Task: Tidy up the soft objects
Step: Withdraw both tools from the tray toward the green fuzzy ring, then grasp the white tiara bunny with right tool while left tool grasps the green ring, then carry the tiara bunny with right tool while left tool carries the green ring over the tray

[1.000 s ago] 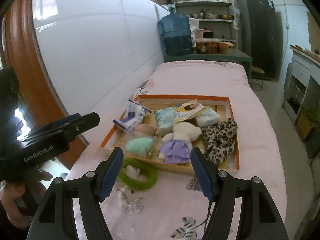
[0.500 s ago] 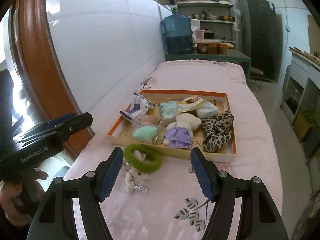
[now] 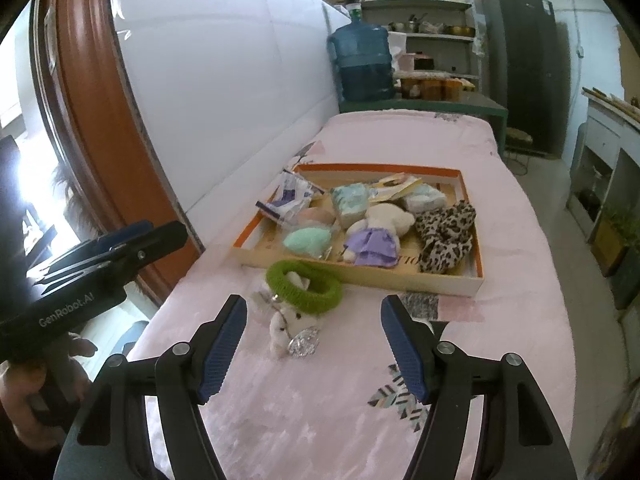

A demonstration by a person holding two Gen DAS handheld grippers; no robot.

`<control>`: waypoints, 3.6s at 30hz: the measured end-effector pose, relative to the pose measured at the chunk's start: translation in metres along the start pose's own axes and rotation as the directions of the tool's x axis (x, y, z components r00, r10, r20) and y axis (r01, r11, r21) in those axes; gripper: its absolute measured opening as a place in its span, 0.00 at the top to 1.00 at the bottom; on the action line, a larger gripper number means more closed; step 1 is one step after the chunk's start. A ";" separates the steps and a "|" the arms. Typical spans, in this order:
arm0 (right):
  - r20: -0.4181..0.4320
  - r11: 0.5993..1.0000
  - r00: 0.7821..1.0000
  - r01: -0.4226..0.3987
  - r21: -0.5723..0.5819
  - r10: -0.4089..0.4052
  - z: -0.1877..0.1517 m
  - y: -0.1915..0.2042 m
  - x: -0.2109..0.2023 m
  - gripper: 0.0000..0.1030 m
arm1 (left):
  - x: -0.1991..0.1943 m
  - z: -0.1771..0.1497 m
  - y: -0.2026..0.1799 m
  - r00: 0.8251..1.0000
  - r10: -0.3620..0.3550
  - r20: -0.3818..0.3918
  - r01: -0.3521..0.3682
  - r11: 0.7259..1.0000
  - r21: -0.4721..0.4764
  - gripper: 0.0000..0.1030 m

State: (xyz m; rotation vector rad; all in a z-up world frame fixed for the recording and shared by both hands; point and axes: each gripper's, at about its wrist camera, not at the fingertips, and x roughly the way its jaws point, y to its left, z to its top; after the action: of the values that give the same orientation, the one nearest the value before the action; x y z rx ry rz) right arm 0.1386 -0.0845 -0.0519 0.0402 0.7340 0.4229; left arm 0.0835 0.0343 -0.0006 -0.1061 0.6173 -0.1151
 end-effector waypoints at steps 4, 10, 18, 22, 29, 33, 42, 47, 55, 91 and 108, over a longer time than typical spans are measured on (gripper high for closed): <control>-0.015 1.000 1.000 -0.008 0.002 0.008 -0.006 0.003 0.002 0.31 | -0.004 -0.008 -0.001 1.000 0.001 -0.004 -0.001 1.000 0.004 0.42; -0.041 0.999 0.999 -0.032 0.005 0.032 -0.017 0.007 0.010 0.31 | -0.001 -0.021 0.005 1.000 -0.012 -0.024 0.011 1.000 -0.008 0.42; -0.132 0.996 0.987 -0.083 0.038 0.087 -0.033 0.009 0.048 0.30 | 0.006 -0.033 0.021 0.999 -0.013 -0.035 0.011 0.999 -0.047 0.42; -0.172 0.995 0.981 -0.087 0.054 0.095 -0.035 0.007 0.075 0.27 | 0.011 -0.037 0.028 0.999 -0.008 -0.048 0.006 0.998 -0.058 0.42; -0.202 0.996 0.976 -0.079 0.048 0.087 -0.029 0.004 0.107 0.27 | 0.022 -0.042 0.037 0.997 -0.007 -0.073 0.002 0.998 -0.069 0.42; -0.217 0.995 0.971 -0.092 0.046 0.100 -0.027 0.005 0.124 0.27 | 0.028 -0.045 0.039 0.996 -0.005 -0.089 -0.002 0.997 -0.074 0.42; -0.239 0.984 0.955 -0.174 0.035 0.177 -0.034 0.009 0.117 0.61 | 0.036 -0.047 0.043 0.994 -0.014 -0.106 0.004 0.996 -0.093 0.42; -0.278 0.968 0.932 -0.248 -0.026 0.232 -0.055 0.022 0.089 0.61 | 0.040 -0.048 0.037 0.990 -0.072 -0.122 0.060 0.993 -0.098 0.42; -0.277 0.950 0.909 -0.305 0.066 0.311 -0.083 0.005 0.050 0.61 | 0.053 -0.052 0.015 0.972 -0.163 -0.168 0.145 0.983 -0.114 0.42; -0.030 0.954 0.999 0.000 0.301 0.010 -0.100 -0.108 -0.042 0.60 | 0.124 -0.072 -0.067 0.931 -0.171 -0.322 0.192 0.981 0.035 0.81; -0.019 0.965 1.000 -0.012 0.262 0.018 -0.081 -0.095 -0.029 0.60 | 0.077 -0.042 -0.052 0.966 -0.179 -0.186 0.184 0.983 0.012 0.87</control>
State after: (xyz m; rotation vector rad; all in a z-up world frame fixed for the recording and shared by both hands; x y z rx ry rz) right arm 0.1000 -0.1917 -0.1108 0.2906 0.8071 0.3389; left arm 0.1176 -0.0302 -0.0714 -0.1247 0.7906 -0.3143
